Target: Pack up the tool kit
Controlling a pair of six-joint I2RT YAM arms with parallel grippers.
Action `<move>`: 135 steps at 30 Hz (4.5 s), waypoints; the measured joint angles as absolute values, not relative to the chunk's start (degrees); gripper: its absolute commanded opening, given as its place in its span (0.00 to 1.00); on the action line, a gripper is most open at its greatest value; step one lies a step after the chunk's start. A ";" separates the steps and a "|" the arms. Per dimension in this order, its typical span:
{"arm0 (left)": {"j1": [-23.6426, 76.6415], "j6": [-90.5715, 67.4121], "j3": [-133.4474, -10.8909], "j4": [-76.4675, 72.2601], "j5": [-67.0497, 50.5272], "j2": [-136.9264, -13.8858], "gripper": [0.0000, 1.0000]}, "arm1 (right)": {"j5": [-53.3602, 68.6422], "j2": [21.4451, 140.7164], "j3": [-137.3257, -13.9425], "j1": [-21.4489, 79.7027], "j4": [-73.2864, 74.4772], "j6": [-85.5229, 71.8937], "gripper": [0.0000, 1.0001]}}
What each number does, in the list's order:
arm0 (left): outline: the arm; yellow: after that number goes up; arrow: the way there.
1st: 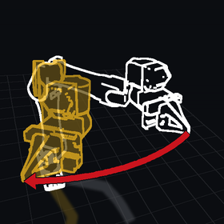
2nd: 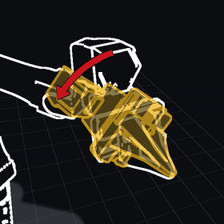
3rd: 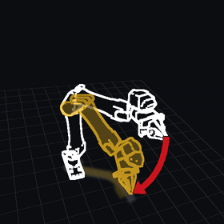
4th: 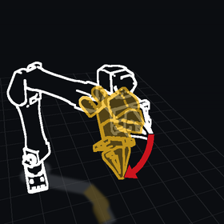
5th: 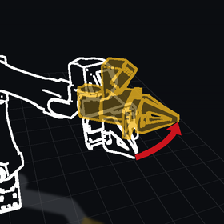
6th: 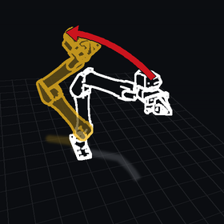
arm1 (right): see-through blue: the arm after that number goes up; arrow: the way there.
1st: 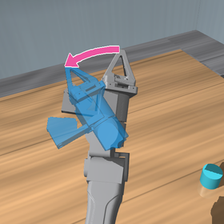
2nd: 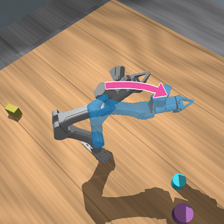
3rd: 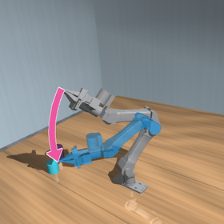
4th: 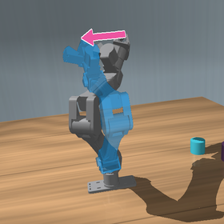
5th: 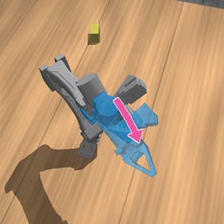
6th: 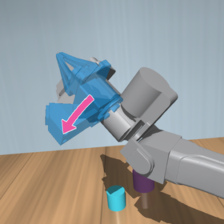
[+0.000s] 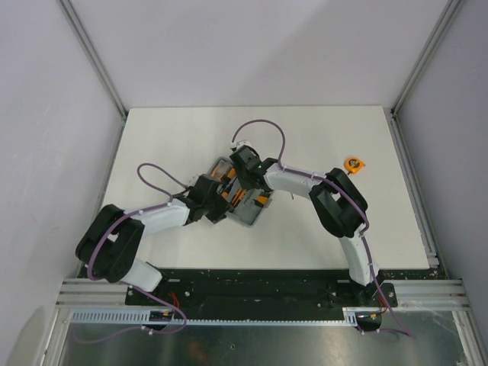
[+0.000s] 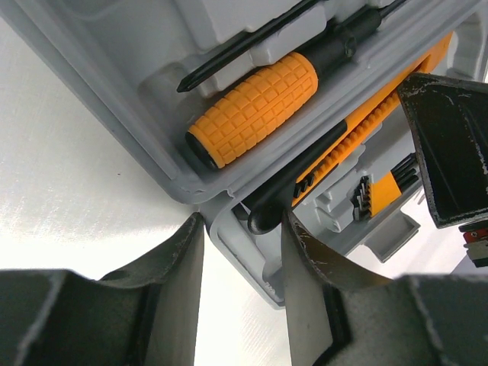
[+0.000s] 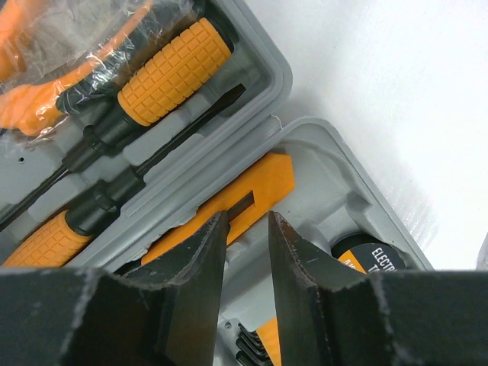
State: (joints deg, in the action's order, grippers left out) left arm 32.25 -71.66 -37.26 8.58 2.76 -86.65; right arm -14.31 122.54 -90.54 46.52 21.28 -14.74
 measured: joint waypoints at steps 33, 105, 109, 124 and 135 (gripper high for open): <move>25.19 -79.77 -26.46 -4.19 -11.64 -83.24 0.04 | -9.63 121.69 -89.47 45.98 20.60 -14.94 0.36; 24.56 -63.81 -36.12 15.88 -0.67 -80.16 0.47 | -0.16 124.20 -96.03 46.09 30.02 -16.25 0.29; 24.56 -63.55 -36.14 15.55 -0.73 -80.23 0.48 | -0.62 124.14 -96.03 46.17 29.89 -16.25 0.30; 24.56 -62.89 -36.14 15.51 -0.60 -80.20 0.48 | 0.58 119.07 -95.37 47.44 25.82 -16.25 0.26; 24.53 -62.89 -36.16 15.00 -0.84 -80.12 0.40 | 1.83 123.57 -96.33 48.21 25.78 -15.84 0.18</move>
